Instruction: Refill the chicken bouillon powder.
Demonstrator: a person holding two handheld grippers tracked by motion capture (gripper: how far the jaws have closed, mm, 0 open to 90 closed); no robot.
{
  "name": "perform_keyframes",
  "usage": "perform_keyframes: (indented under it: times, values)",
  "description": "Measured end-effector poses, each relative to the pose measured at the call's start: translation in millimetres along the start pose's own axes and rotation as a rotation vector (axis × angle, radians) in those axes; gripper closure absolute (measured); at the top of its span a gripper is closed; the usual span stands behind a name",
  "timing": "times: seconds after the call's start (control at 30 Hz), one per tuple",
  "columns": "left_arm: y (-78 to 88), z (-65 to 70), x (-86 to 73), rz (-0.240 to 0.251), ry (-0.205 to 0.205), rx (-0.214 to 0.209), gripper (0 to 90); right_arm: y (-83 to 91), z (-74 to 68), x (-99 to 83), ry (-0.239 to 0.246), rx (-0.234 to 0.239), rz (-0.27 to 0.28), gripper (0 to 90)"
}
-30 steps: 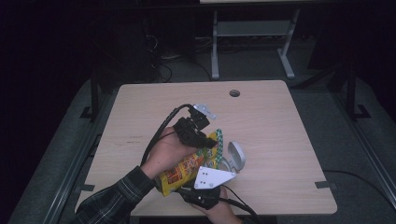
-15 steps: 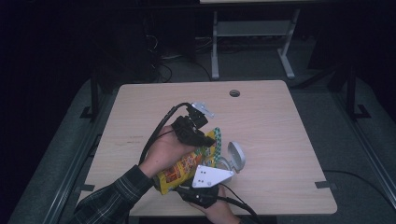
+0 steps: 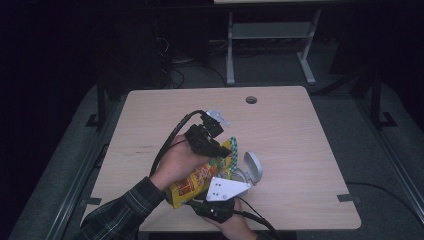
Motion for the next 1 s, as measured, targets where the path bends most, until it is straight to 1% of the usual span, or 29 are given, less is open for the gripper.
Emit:
perform_keyframes:
  times: [0.3, 0.5, 1.0]
  values:
    - [-1.3, 0.3, 0.5, -0.002, 0.001, 0.002, 89.7, 0.5, 0.4, 0.1, -0.007, 0.0, 0.004, 90.0]
    - [-2.4, -0.3, 1.1, -0.015, 0.001, 0.002, 89.7, 0.5, 0.7, 1.1, -0.02, 0.002, 0.01, 90.0]
    - [-4.1, -0.4, 1.8, -0.019, 0.003, 0.002, 89.7, 1.1, 1.3, 1.1, -0.023, 0.003, 0.012, 90.0]
Point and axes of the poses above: each handheld gripper's, and its own axes: y roughly backward along the jaws, x roughly out of its top, z roughly to its right, the point moved 10 cm from there along -y, roughly forward along the jaws, and after that the axes turned 1 degree about z, right-handed, at the moved point
